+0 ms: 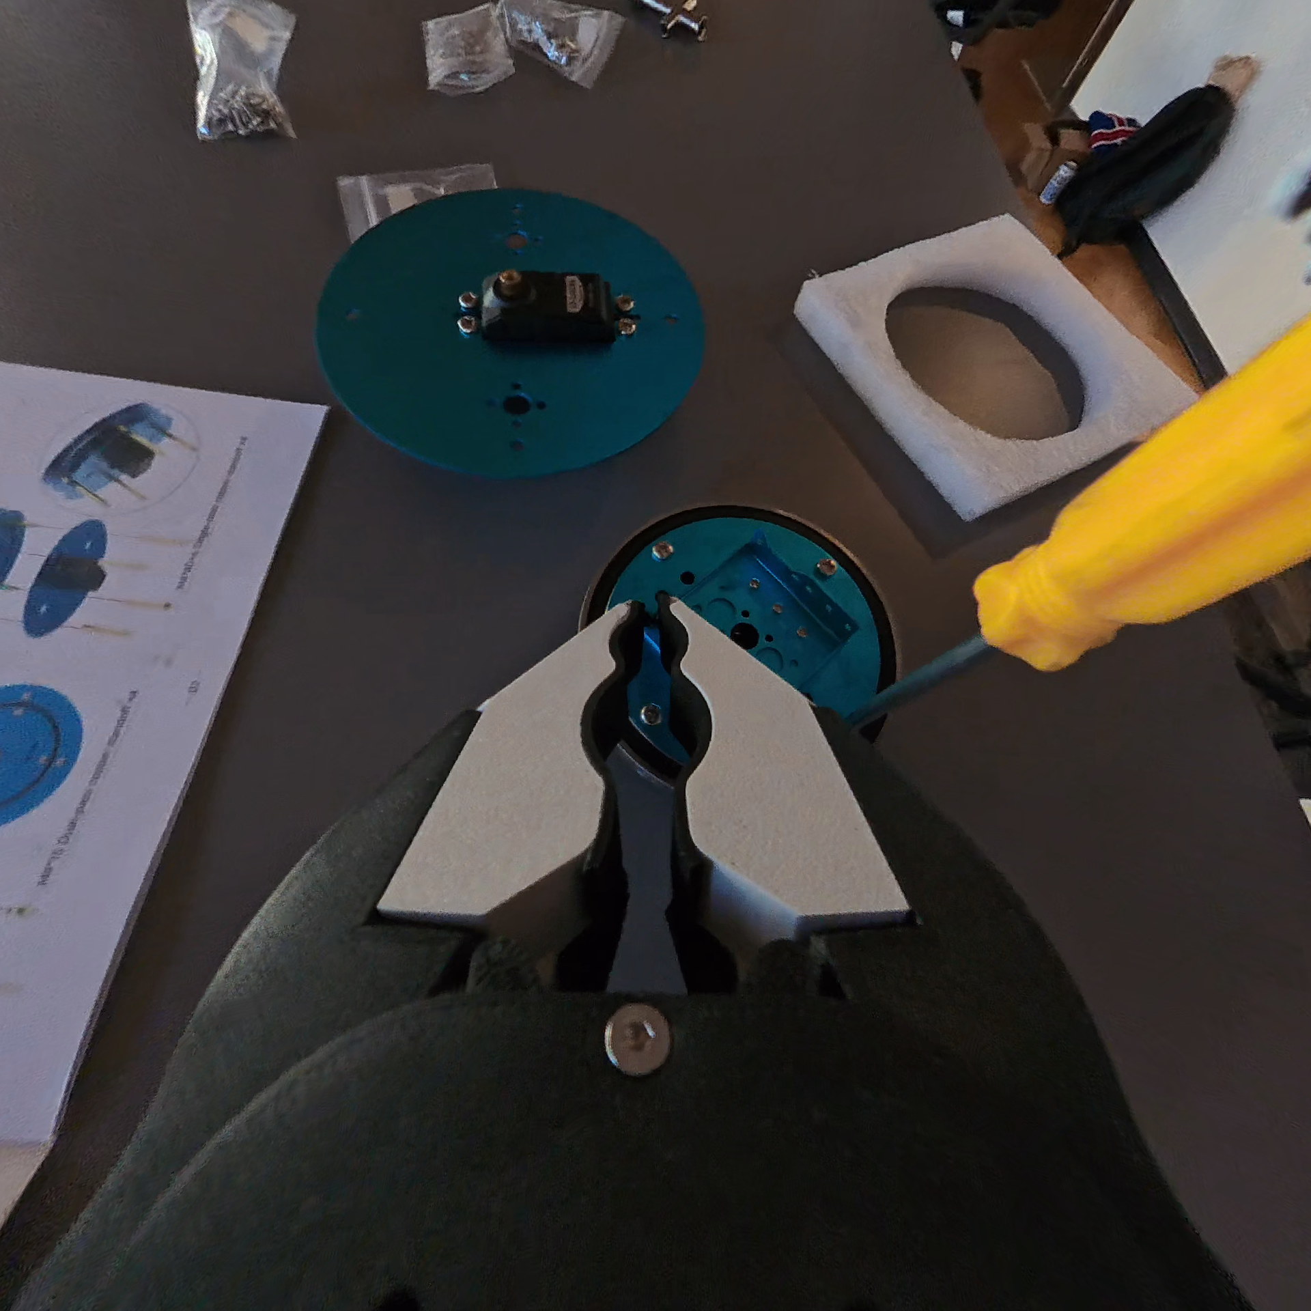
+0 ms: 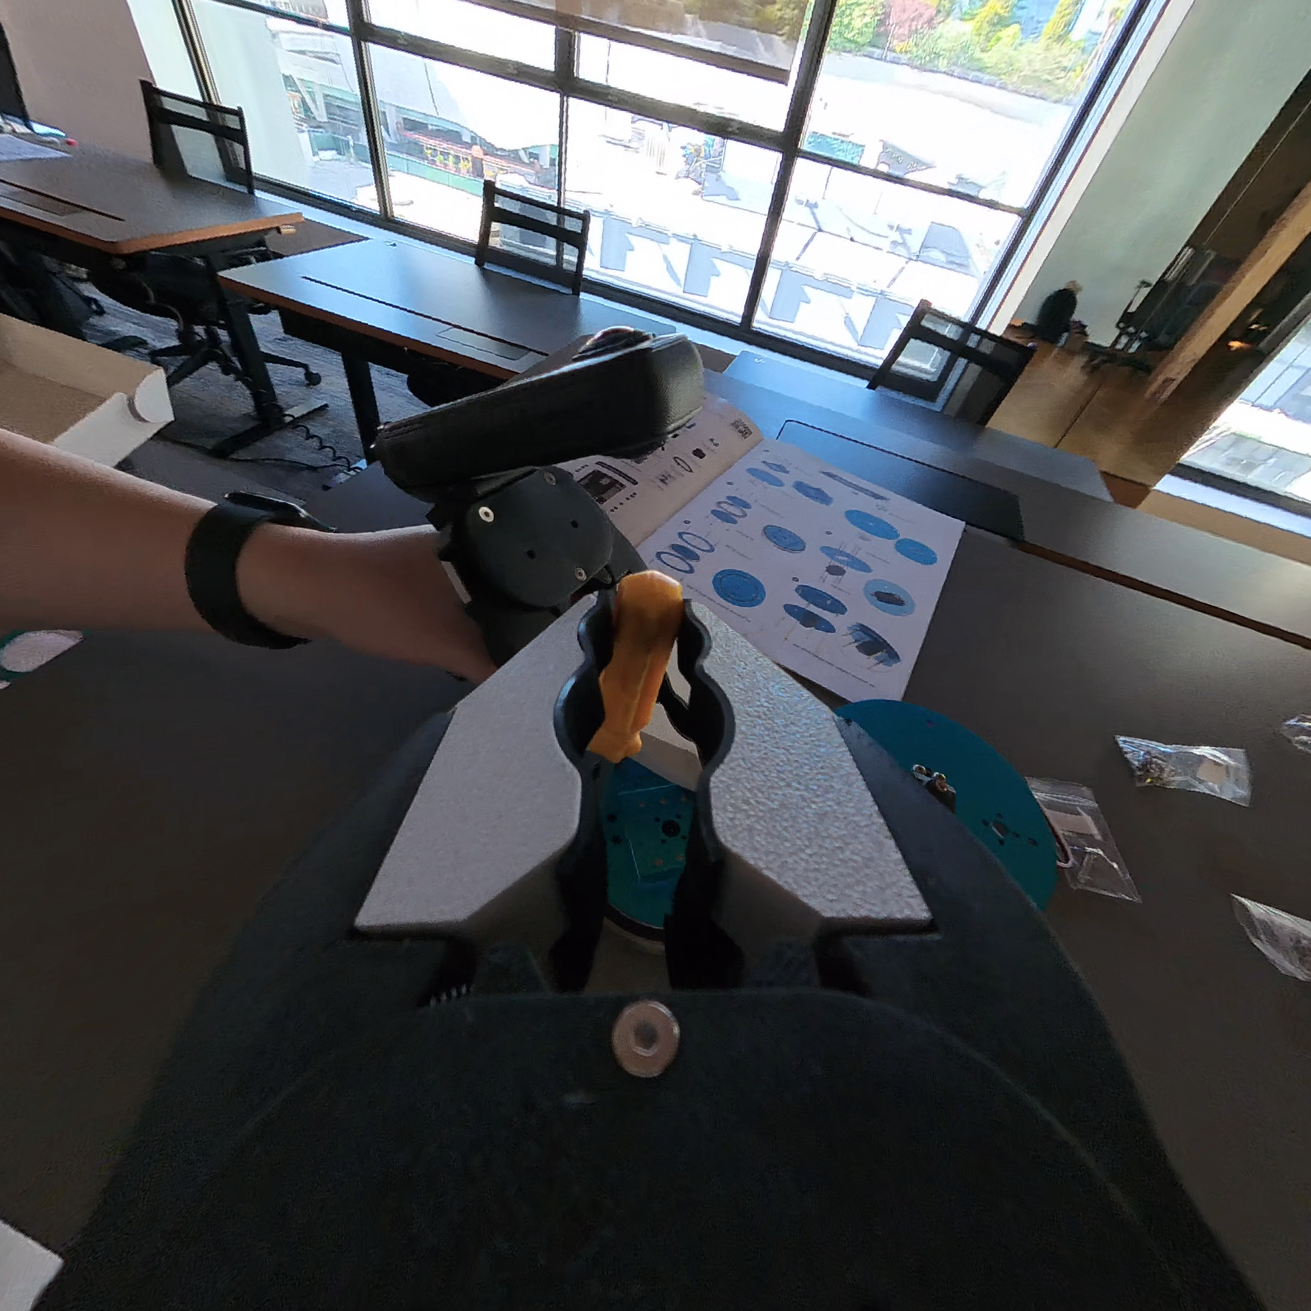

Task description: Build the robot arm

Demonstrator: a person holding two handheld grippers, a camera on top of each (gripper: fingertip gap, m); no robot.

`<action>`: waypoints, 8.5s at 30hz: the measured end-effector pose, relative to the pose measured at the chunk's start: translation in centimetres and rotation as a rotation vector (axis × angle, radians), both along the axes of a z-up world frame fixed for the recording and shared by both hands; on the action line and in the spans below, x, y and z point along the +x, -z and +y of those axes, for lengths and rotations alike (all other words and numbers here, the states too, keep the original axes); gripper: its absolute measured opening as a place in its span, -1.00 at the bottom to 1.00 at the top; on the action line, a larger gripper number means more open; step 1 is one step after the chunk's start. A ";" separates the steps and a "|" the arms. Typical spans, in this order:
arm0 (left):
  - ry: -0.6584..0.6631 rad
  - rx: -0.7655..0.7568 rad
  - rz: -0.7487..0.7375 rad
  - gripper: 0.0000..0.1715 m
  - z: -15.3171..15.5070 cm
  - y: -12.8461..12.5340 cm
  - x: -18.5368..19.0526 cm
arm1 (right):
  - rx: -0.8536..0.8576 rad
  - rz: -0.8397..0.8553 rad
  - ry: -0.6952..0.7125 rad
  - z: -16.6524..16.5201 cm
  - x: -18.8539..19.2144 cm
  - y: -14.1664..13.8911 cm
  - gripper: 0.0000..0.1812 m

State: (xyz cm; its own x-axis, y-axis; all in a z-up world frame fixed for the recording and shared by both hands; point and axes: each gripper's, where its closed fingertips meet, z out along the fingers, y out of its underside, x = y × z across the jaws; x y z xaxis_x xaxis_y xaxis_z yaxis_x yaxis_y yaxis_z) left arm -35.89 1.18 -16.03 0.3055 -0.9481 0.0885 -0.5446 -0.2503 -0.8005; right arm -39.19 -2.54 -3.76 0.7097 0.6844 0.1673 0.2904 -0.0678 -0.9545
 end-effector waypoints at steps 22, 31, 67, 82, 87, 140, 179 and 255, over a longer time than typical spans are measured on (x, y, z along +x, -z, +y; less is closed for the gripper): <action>0.979 0.284 0.190 -0.61 -1.8 0.2 -2.1 | -0.148 0.036 -0.205 -0.8 0.0 0.2 -0.81; 0.989 0.128 0.071 -0.65 -2.2 0.3 -1.8 | -0.173 0.027 -0.216 -0.8 0.3 0.2 -0.82; 0.441 0.036 0.113 -0.91 -5.7 0.1 -3.4 | -0.067 0.038 0.004 -0.5 1.9 0.1 -0.82; 0.316 0.320 -0.185 -0.78 -6.5 -7.9 2.5 | -0.032 0.113 0.079 -1.3 3.2 -0.1 -0.82; 0.349 0.331 -0.206 -0.81 -6.7 -7.8 2.7 | -0.065 0.022 -0.033 -1.5 3.2 -0.2 -0.81; 0.090 0.030 0.083 -0.44 -5.6 0.2 -2.3 | -0.405 -0.486 -0.145 -0.8 4.0 0.1 -0.81; 0.914 0.130 0.013 -0.14 -7.4 -1.6 -2.1 | -0.388 -0.409 -0.163 -1.1 4.7 0.0 -0.81; 0.541 0.129 0.013 -0.14 -8.7 -1.3 -0.5 | -0.337 -0.348 -0.281 -1.1 4.8 0.0 -0.81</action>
State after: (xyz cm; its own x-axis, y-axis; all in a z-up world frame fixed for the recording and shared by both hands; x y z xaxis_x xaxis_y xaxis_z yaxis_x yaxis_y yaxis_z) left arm -36.37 -7.54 -14.77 -0.2272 -0.9731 -0.0391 -0.5786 0.1672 -0.7983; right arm -34.36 -3.63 -3.76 0.4341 0.8955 0.0983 0.6355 -0.2271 -0.7379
